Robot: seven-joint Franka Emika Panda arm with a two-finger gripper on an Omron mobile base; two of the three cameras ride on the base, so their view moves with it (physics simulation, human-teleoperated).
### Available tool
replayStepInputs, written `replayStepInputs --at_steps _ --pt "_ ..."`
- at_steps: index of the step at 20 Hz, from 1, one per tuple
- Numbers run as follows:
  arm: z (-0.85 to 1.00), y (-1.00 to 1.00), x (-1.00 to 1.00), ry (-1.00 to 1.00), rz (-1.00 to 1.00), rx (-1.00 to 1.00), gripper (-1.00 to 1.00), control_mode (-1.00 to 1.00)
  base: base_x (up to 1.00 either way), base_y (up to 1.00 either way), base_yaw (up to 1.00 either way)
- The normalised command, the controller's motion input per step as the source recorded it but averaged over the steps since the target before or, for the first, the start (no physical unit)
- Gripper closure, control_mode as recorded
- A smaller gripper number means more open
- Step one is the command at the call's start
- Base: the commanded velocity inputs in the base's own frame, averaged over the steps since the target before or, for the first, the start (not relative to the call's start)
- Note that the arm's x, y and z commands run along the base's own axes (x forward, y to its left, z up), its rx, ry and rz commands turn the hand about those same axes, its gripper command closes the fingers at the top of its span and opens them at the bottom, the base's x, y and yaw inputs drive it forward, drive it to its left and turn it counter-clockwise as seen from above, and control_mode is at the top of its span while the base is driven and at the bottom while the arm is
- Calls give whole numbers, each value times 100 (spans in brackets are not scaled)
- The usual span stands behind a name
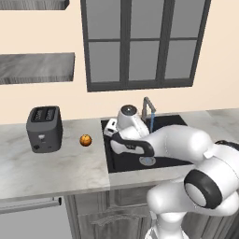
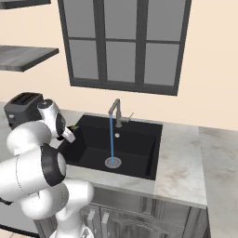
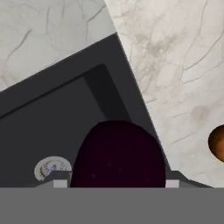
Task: Turn on the sink faucet. Then move the eggplant from the counter to the sink. Turn off the sink. Move the vegetable from the sink to the pot next to the stove. Finally move the pot to the front right burner.
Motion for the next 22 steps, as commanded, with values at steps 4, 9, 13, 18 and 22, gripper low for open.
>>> replayStepInputs --at_steps 4,9,13,18,22 --pt "-17 -65 0 0 -11 0 100 -100 0 0 0" --pt "-28 -58 8 0 -12 0 100 -100 0 0 0" --pt "-43 -36 26 2 -11 0 100 -100 0 0 0" --pt "-42 -26 33 4 -8 -1 100 -100 0 0 0" --pt "-18 -22 29 7 -5 0 100 -100 0 0 0"
